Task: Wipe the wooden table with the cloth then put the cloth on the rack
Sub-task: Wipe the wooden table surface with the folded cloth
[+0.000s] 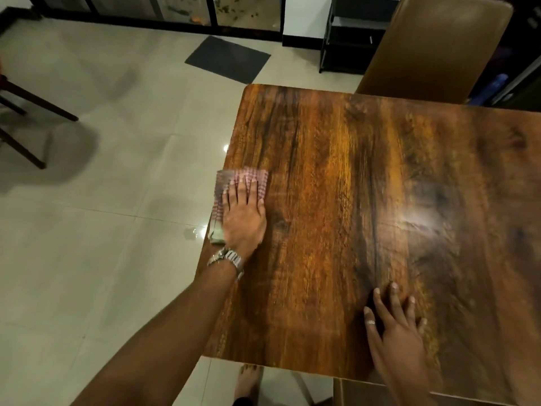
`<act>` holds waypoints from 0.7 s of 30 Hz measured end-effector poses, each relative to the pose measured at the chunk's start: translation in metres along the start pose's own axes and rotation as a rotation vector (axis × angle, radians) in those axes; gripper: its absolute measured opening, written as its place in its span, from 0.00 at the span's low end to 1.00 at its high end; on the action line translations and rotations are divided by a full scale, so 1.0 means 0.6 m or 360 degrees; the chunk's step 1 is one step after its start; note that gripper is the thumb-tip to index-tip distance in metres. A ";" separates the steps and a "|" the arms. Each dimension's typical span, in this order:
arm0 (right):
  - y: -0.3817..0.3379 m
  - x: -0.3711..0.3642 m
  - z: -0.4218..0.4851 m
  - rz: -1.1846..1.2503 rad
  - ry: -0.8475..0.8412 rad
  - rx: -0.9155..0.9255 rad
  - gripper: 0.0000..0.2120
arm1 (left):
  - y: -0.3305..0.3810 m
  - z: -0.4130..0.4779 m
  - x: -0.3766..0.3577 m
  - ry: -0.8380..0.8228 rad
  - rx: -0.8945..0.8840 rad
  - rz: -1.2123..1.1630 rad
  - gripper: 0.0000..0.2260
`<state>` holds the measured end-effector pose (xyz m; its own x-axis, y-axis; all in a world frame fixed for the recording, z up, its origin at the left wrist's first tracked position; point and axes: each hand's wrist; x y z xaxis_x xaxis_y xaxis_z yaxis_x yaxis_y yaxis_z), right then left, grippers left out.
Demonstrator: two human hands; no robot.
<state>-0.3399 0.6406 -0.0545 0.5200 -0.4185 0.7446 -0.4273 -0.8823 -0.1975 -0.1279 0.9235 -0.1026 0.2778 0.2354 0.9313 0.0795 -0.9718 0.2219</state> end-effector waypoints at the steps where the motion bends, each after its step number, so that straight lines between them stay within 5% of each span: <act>1: -0.002 -0.002 0.000 0.0001 0.0008 0.0002 0.27 | 0.011 -0.026 -0.009 -0.0013 -0.0004 0.0011 0.27; 9: -0.002 0.006 -0.005 -0.0008 -0.0010 0.0017 0.26 | 0.184 -0.209 -0.075 -0.0303 -0.0637 0.0134 0.26; 13: 0.008 0.016 -0.018 0.0010 -0.0004 0.0104 0.25 | 0.149 -0.287 -0.099 -0.0325 -0.0850 0.0121 0.25; 21: -0.008 -0.001 -0.040 -0.0005 -0.0081 0.0034 0.27 | -0.059 -0.313 -0.087 -0.0241 -0.0273 0.0119 0.25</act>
<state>-0.3557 0.6501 -0.0386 0.5584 -0.4256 0.7120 -0.4100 -0.8878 -0.2091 -0.3252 0.9436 -0.1046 0.4181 0.1492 0.8961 -0.1068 -0.9715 0.2116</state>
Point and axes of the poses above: each hand's wrist, its own z-axis towards the middle knuckle, its own x-axis out of the back of the hand, y = z × x, and after that the axes turned 12 degrees about -y, right-handed
